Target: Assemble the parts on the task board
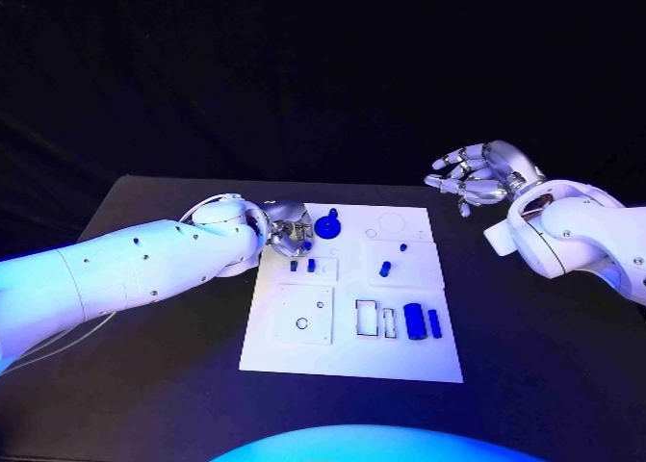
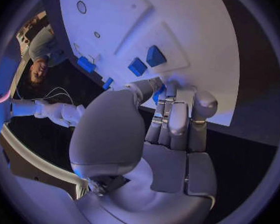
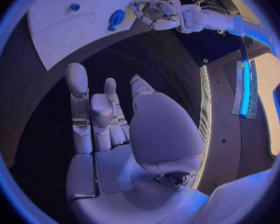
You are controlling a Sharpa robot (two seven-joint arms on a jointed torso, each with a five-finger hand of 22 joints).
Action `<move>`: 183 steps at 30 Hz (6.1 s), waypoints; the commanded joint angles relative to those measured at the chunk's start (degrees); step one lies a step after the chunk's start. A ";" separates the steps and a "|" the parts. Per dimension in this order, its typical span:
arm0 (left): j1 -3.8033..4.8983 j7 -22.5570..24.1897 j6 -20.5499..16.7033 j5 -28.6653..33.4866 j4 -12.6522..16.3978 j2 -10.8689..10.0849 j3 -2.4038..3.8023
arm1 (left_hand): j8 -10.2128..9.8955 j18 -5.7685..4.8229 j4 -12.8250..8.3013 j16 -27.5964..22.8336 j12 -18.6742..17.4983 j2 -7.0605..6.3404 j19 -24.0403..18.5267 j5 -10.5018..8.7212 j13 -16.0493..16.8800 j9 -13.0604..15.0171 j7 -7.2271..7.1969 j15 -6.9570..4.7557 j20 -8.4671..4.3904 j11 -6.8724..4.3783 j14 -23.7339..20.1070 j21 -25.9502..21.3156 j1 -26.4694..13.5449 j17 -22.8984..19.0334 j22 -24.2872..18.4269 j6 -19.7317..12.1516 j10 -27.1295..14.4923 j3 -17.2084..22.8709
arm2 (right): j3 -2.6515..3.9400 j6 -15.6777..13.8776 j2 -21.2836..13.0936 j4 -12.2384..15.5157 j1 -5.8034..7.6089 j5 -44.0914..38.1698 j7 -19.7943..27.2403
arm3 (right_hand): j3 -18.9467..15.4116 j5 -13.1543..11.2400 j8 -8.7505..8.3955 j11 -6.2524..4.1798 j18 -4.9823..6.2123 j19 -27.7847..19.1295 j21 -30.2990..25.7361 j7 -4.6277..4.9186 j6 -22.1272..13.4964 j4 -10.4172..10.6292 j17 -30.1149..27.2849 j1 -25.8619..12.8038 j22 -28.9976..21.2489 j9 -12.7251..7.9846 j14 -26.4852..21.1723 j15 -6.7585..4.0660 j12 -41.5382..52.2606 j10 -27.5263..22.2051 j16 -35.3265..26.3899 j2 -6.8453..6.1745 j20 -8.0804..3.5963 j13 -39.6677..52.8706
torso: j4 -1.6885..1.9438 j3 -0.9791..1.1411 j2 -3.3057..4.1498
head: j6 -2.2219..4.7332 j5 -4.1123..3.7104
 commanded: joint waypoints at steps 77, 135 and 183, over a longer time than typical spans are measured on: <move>0.34 22.15 -4.45 72.13 16.41 -18.13 4.83 | -0.93 3.09 -2.44 -16.80 0.48 1.80 -16.21 0.04 2.32 -2.44 2.53 1.90 1.07 2.75 -17.86 -14.89 0.99 -27.78 -18.62 -2.28 -4.68 -1.05 | -0.45 17.82 8.31 -4.97 -6.47 -52.08 -12.66 | 23.22 -2.24 -1.15 0.25 -3.86 7.11 31.74 -1.28 9.75 -5.12 15.30 3.78 25.08 -3.25 5.65 0.55 -23.28 2.83 16.77 -8.82 -0.16 -24.07 | 0.10 -0.08 0.09 | 2.37 -4.79; 0.35 22.38 -4.69 72.58 17.08 -18.79 4.83 | -1.50 3.06 -2.98 -17.51 0.69 1.95 -16.47 0.13 2.30 -3.03 3.30 2.42 1.39 3.46 -18.91 -15.83 1.29 -28.38 -19.26 -4.07 -6.67 -1.99 | -0.49 18.34 12.70 -8.74 -8.61 -56.45 -16.86 | 31.91 -3.16 1.42 -1.44 -5.33 8.58 40.86 -2.55 16.08 -14.42 14.61 1.67 31.84 0.11 5.84 -0.86 -24.23 10.84 18.54 -4.78 -0.90 -24.44 | -0.12 -0.10 -0.06 | 1.36 -4.33; 0.33 22.50 -5.03 72.55 16.50 -18.64 4.82 | -1.72 3.07 -3.24 -17.47 0.90 1.96 -16.59 0.23 2.25 -3.35 3.72 2.76 1.70 3.89 -19.27 -16.11 1.39 -28.57 -19.47 -5.17 -8.18 -2.42 | 0.15 3.65 6.89 4.81 -7.56 -50.75 -13.49 | 33.46 -2.57 2.06 -1.94 -5.45 8.72 41.81 -2.87 17.11 -17.04 14.21 0.35 32.63 1.38 5.75 -1.40 -24.73 13.13 18.81 -4.35 -1.25 -24.19 | -0.18 0.00 0.00 | 1.78 -2.95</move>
